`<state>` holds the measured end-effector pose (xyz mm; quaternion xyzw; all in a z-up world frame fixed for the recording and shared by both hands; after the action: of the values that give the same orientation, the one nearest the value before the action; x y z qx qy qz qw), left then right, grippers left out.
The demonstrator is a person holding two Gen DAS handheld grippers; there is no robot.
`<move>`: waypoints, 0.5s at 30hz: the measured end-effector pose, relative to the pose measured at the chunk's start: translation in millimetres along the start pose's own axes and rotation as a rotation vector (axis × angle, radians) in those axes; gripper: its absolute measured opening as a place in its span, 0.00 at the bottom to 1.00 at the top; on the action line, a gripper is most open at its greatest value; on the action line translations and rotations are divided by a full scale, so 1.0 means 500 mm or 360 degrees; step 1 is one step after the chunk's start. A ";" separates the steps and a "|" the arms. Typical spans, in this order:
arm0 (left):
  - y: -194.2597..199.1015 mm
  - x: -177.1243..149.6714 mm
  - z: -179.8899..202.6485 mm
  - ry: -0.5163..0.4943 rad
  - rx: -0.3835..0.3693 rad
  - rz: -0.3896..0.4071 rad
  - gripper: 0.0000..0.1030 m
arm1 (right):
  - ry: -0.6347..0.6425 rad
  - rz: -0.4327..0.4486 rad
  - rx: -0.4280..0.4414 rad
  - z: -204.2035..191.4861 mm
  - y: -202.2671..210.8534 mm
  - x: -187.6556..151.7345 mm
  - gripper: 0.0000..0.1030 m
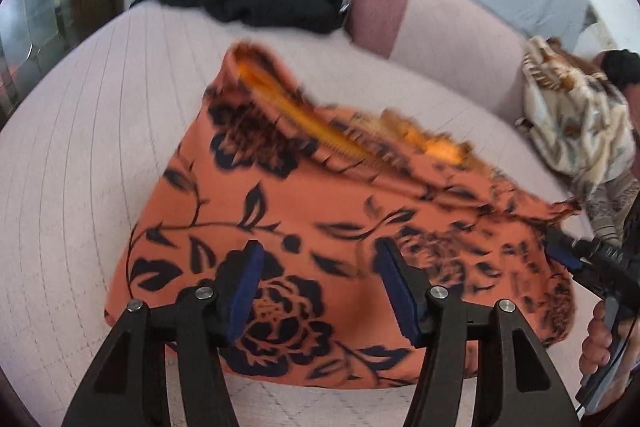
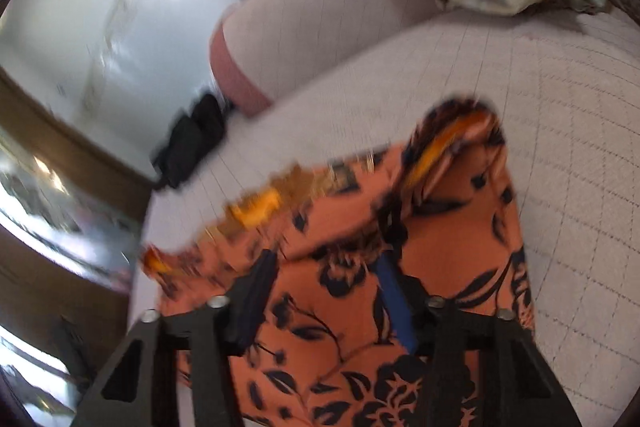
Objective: Fold small clothes
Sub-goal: 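Lift the hem with both grippers and fold it toward the collar, then lay the folded hem down and open both grippers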
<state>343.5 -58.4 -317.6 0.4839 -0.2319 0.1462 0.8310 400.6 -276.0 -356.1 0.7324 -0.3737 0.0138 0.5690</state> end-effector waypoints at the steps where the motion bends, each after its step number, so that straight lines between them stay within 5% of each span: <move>1: -0.006 -0.002 -0.010 0.0016 0.0002 -0.0021 0.59 | 0.0054 -0.0044 -0.0055 -0.003 -0.021 -0.010 0.36; 4: -0.014 0.004 -0.009 -0.0014 -0.0014 -0.0033 0.69 | 0.0132 -0.0105 -0.0188 -0.005 -0.084 -0.018 0.33; 6: -0.035 0.005 0.002 -0.0045 -0.0027 -0.0064 0.91 | 0.0151 -0.0020 -0.0268 -0.017 -0.106 0.014 0.31; 8: -0.061 -0.001 0.023 -0.0162 0.0028 -0.0112 1.00 | 0.0169 0.0010 -0.0390 -0.031 -0.135 0.052 0.31; 11: -0.089 -0.022 0.054 -0.0402 0.0257 -0.0191 1.00 | 0.0192 0.0051 -0.0534 -0.055 -0.182 0.118 0.31; 15: -0.083 -0.016 0.042 -0.0303 0.0201 -0.0207 1.00 | 0.0089 0.0076 -0.0498 -0.084 -0.183 0.169 0.32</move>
<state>351.1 -97.4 -343.2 0.5609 -0.2682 0.0596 0.7809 530.2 -278.7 -378.9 0.6251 -0.3726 -0.0107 0.6858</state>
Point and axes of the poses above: each gripper's, at about its wrist camera, not at the fingertips, and y roughly against the way its jaws point, z to its right, x to its top, the point moved 6 cm from there along -y, roughly the way its jaws point, and after that the axes turned 15 degrees about -x, right-handed, at the moved point
